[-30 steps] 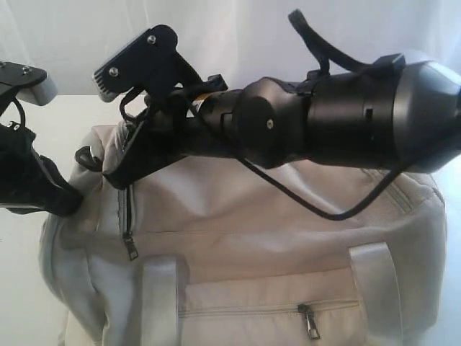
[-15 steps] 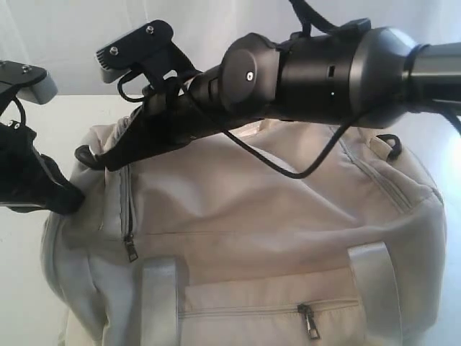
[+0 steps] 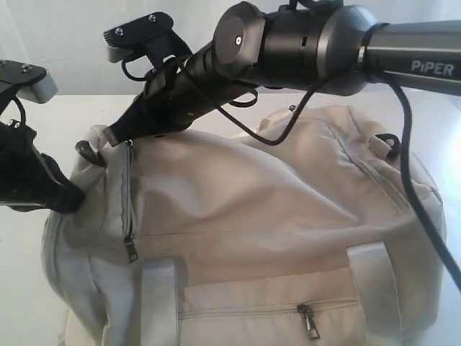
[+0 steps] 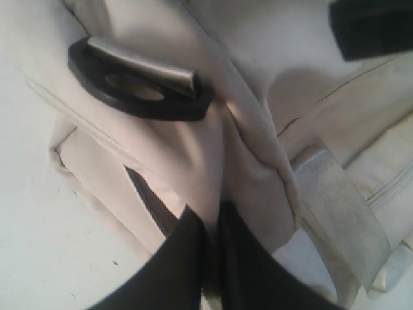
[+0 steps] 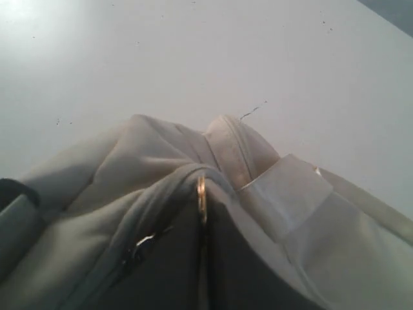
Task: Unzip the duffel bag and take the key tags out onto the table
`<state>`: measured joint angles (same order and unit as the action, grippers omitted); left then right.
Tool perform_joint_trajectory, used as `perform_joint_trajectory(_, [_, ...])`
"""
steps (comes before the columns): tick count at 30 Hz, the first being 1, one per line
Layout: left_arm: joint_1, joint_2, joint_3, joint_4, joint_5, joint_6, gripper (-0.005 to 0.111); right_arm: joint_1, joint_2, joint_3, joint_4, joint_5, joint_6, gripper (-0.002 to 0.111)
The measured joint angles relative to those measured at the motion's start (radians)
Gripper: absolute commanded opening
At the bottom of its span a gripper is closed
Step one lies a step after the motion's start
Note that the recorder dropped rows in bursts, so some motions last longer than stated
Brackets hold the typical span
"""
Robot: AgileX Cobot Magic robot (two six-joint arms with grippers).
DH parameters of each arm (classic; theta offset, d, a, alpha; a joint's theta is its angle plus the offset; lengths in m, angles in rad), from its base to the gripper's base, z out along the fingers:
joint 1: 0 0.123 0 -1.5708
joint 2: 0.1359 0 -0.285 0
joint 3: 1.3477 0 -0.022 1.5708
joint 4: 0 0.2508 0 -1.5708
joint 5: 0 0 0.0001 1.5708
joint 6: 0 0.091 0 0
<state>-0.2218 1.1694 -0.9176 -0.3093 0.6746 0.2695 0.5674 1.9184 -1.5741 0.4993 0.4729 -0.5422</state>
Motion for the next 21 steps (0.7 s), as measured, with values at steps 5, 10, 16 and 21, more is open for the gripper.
perform_joint_trajectory(5, [0.0, 0.0, 0.0, 0.0, -0.006, 0.0, 0.0, -0.023, 0.031, -0.035, 0.009, 0.012, 0.0, 0.0])
perform_joint_trajectory(10, [0.0, 0.0, 0.0, -0.003, -0.008, 0.0, 0.0, -0.03, 0.043, -0.09, 0.011, -0.007, 0.0, 0.0])
perform_joint_trajectory(16, [0.0, 0.0, 0.0, -0.001, -0.004, 0.0, 0.0, -0.038, 0.087, -0.192, 0.009, -0.005, 0.0, 0.0])
perform_joint_trajectory(21, [0.0, 0.0, 0.011, 0.061, -0.011, -0.054, 0.0, -0.077, 0.131, -0.223, 0.013, 0.026, 0.024, 0.0])
